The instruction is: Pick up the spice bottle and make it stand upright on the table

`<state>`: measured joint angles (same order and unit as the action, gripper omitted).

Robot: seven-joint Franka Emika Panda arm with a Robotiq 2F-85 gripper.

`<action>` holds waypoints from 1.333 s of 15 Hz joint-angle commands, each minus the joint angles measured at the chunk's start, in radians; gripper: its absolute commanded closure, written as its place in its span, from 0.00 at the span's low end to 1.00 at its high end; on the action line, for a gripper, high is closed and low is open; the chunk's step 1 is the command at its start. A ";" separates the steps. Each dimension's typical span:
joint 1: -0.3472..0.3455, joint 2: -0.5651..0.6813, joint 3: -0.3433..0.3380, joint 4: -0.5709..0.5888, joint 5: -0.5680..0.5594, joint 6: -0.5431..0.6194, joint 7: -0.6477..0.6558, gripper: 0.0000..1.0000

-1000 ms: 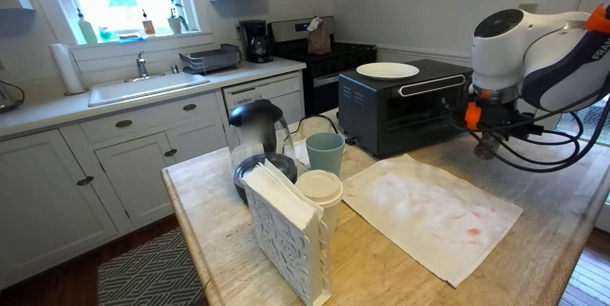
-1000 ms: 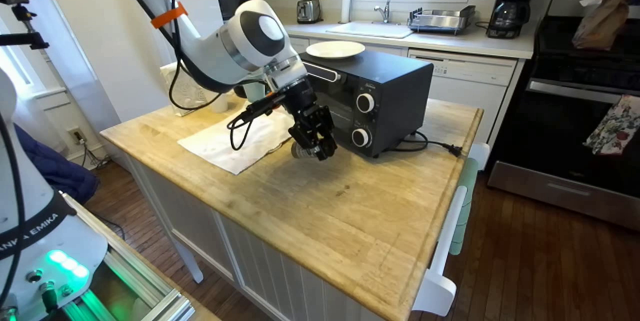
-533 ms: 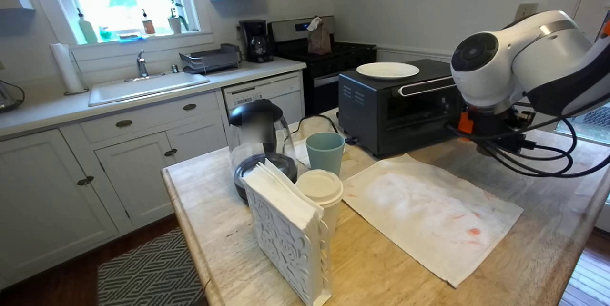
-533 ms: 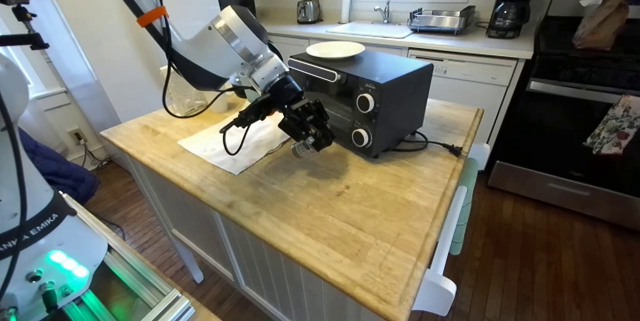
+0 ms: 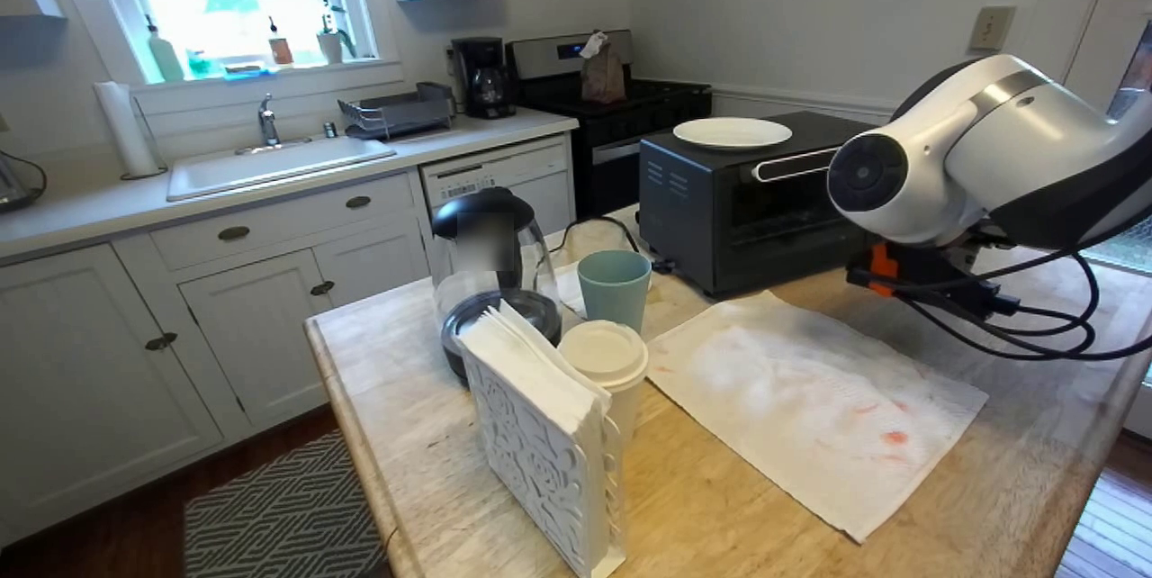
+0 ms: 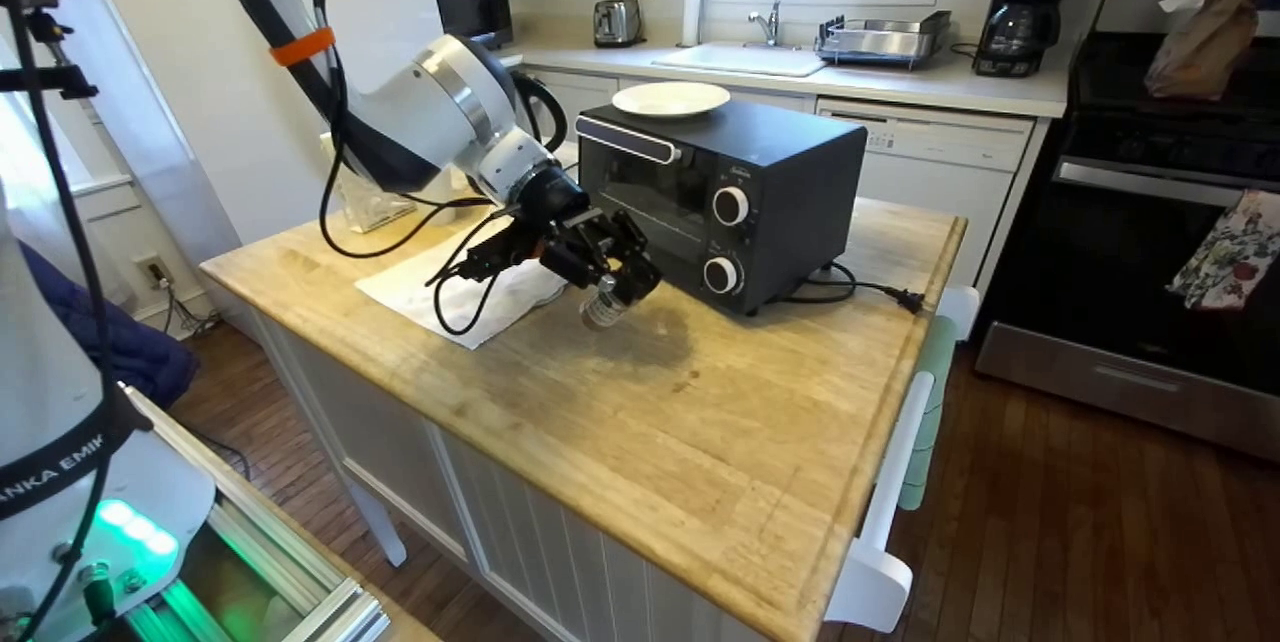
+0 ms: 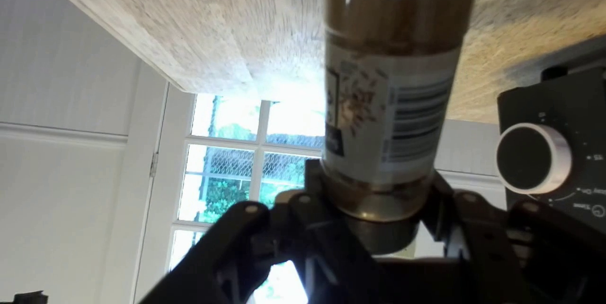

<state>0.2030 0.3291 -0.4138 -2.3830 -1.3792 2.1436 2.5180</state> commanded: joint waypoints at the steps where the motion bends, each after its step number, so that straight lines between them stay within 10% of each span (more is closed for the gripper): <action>1: -0.131 -0.018 0.146 -0.014 -0.066 -0.080 0.076 0.75; 20: -0.249 0.121 0.313 0.039 -0.127 -0.308 0.209 0.75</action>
<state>-0.0162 0.4083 -0.1272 -2.3726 -1.4818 1.8675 2.7015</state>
